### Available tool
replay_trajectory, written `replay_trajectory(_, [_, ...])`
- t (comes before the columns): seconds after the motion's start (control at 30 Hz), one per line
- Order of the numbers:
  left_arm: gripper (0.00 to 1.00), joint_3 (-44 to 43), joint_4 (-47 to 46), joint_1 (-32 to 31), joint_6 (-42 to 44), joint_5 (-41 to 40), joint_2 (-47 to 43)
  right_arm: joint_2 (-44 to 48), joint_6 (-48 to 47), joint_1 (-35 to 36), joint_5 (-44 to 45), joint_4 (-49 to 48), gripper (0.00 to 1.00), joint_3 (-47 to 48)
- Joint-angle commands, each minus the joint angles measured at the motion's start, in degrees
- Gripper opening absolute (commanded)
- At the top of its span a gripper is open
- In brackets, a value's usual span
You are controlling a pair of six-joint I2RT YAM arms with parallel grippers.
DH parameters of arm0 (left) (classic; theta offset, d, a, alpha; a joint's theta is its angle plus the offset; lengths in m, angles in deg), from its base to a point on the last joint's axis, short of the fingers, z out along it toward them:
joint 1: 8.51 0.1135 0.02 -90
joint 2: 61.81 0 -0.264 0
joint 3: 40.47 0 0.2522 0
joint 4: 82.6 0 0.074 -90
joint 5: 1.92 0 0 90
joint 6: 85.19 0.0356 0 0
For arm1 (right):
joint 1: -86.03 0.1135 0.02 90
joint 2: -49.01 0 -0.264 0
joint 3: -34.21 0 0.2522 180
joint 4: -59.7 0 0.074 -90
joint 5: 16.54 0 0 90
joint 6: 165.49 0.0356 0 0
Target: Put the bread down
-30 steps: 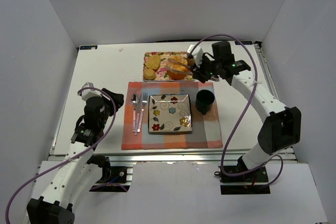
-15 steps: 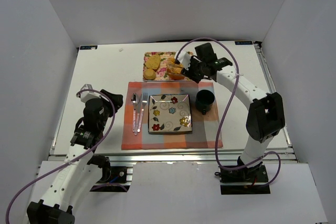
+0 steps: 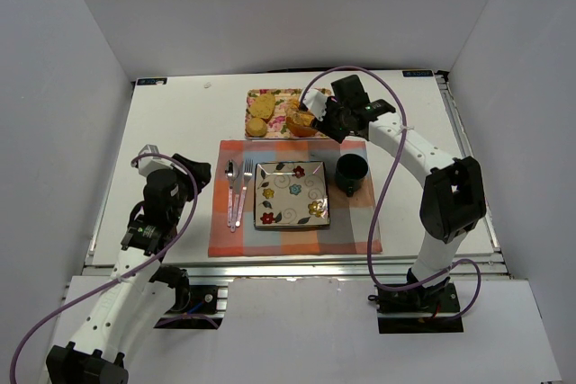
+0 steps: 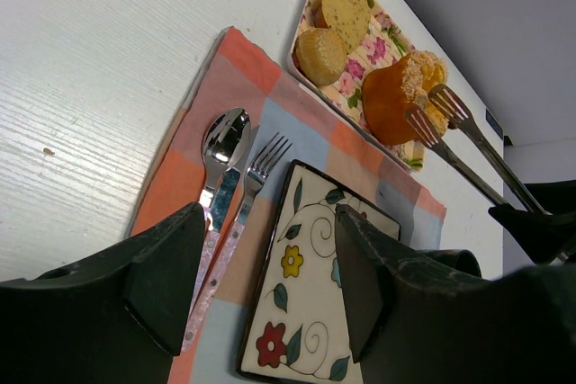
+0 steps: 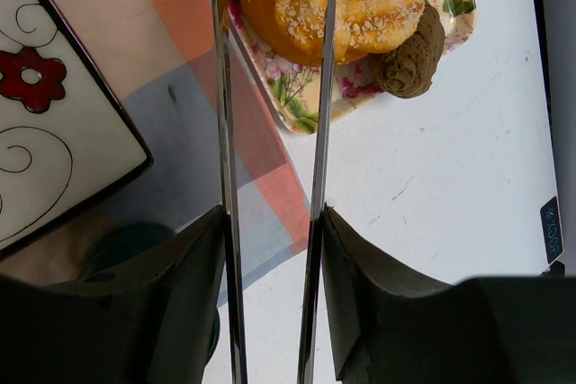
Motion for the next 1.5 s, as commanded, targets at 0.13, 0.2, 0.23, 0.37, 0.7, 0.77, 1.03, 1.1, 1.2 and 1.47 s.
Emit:
replay_trajectory(0.13, [0.69,0.6,-0.3,0.3,0.0,-0.4,-0.1,0.8,0.7,0.5,1.2,-2.9,0.51,1.5])
replay_trajectory(0.2, [0.69,0.6,-0.4,0.3,0.0,-0.4,0.0,0.7,1.1,0.6,1.2,-2.9,0.52,1.4])
replay_trajectory(0.23, [0.69,0.6,-0.3,0.3,0.1,-0.4,0.0,0.8,1.1,0.7,2.1,-3.0,0.53,1.3])
replay_trajectory(0.37, [0.69,0.4,-0.2,0.3,0.1,-0.5,-0.1,1.1,1.4,0.9,3.3,-3.5,0.53,0.9])
replay_trajectory(0.7, [0.69,0.4,-0.3,0.3,0.0,-0.4,-0.2,2.8,1.8,0.9,3.9,-5.7,0.52,0.0])
replay_trajectory(0.77, [0.69,0.3,-0.3,0.3,0.0,-0.4,-0.2,3.1,2.1,0.8,4.0,-6.0,0.52,-0.2])
replay_trajectory(1.03, [0.69,0.2,-0.6,0.3,0.1,0.0,0.2,1.4,2.5,1.0,3.5,-5.0,0.51,-0.5])
replay_trajectory(1.1, [0.69,-0.1,-0.4,0.3,0.2,-0.1,0.3,-0.1,3.1,1.3,3.4,-4.3,0.50,0.1])
replay_trajectory(1.2, [0.69,-0.5,0.4,0.3,0.5,-0.5,0.1,-1.2,3.7,1.3,2.8,-3.4,0.44,1.2])
replay_trajectory(1.47, [0.69,0.6,1.4,0.3,-0.4,-1.2,-2.1,-0.8,4.7,1.3,2.0,-3.3,0.09,1.6])
